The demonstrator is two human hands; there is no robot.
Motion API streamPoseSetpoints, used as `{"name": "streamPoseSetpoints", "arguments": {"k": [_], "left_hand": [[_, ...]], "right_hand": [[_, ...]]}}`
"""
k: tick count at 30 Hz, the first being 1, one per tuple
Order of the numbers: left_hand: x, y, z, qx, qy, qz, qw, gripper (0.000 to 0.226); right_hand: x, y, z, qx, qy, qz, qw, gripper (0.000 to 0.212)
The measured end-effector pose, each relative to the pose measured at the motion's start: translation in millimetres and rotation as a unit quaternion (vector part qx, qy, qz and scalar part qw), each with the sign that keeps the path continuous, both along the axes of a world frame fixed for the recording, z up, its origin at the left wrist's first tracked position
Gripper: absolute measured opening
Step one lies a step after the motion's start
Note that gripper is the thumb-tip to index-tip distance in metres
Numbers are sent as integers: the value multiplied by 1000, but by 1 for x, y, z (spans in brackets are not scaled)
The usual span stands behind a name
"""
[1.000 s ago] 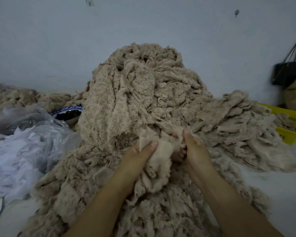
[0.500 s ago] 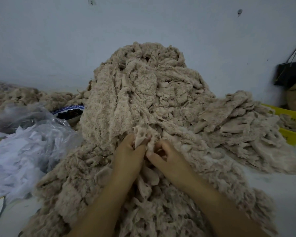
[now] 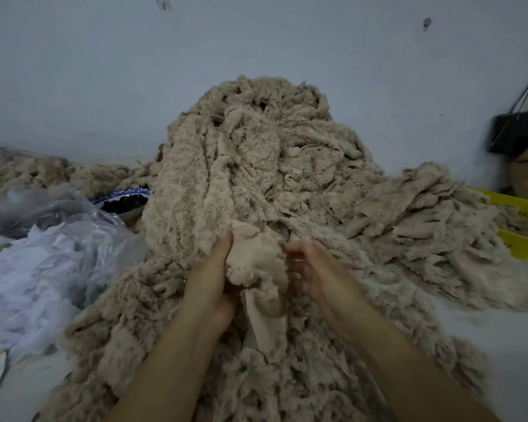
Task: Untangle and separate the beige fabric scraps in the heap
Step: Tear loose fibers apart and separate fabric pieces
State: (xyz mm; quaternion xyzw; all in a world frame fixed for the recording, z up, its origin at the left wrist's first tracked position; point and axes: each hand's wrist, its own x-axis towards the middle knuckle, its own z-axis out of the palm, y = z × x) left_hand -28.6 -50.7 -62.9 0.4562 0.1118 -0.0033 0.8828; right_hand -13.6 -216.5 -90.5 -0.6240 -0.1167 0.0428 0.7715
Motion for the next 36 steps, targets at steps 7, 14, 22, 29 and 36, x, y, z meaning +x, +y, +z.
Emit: {"name": "streamPoseSetpoints", "arguments": {"k": [7,14,22,29,36], "left_hand": [[-6,-17,-8,123,-106,-156,974,66],[-8,-23,-24,452,-168,-136,866,32],[-3,-16,-11,124,-6,-98,987,43],[-2,-16,-14,102,-107,-153,977,25],[6,-15,-11,33,-114,13,993,15]], "right_hand": [[0,8,-2,-98,-44,-88,990,15],[9,-6,-2,-32,20,-187,982,28],[18,-10,-7,65,94,-155,981,47],[4,0,-4,11,-7,41,999,72],[-4,4,-2,-38,-32,124,991,45]]}}
